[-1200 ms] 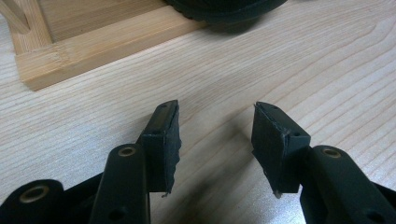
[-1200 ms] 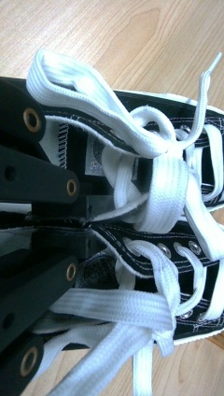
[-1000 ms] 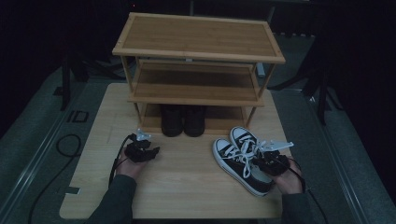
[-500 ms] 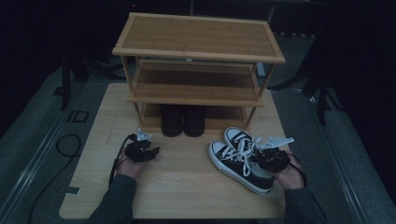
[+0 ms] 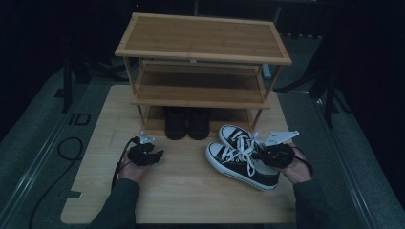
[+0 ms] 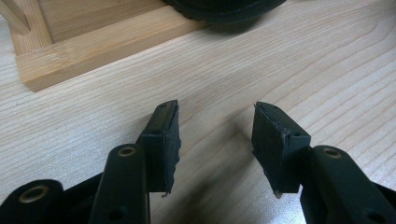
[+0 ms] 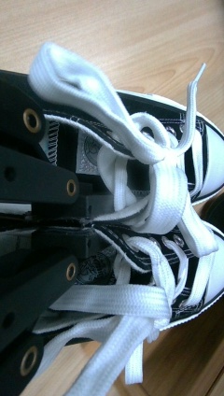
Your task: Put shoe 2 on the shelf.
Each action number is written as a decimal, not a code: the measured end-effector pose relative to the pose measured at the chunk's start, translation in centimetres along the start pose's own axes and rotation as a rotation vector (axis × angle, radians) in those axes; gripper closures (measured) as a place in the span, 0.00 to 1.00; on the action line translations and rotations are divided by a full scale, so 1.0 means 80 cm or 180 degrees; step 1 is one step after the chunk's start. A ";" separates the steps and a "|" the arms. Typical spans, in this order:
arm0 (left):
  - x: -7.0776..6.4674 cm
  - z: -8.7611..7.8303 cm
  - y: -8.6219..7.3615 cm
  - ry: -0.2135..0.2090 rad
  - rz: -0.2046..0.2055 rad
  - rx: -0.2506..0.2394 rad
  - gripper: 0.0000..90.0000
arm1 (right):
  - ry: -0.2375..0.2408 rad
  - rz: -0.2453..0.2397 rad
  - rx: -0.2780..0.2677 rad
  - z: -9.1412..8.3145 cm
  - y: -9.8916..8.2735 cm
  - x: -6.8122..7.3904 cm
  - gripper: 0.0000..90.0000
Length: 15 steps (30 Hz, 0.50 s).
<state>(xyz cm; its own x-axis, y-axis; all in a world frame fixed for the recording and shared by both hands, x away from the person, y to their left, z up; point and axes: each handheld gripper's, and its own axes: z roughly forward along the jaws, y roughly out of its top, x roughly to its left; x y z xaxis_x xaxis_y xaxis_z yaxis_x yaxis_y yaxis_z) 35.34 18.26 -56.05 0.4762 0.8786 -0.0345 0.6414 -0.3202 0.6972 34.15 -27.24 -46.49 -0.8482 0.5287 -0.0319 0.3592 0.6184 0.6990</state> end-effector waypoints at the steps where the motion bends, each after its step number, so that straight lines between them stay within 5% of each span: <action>1: 0.000 0.000 0.000 -0.0003 -0.0002 0.0000 0.57 | 0.0014 -0.0036 0.0005 0.000 0.003 0.000 0.96; 15: 0.001 0.000 0.000 -0.0015 -0.0004 -0.0001 0.57 | 0.0405 -0.0553 0.0024 0.005 0.037 -0.014 0.96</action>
<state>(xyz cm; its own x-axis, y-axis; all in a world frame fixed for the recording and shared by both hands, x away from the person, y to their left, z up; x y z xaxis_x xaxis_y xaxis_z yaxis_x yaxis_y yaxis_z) 35.36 18.33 -56.05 0.4783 0.8773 -0.0389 0.6418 -0.3190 0.6973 36.30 -25.80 -44.69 -0.9397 0.3365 -0.0606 0.2058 0.6983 0.6855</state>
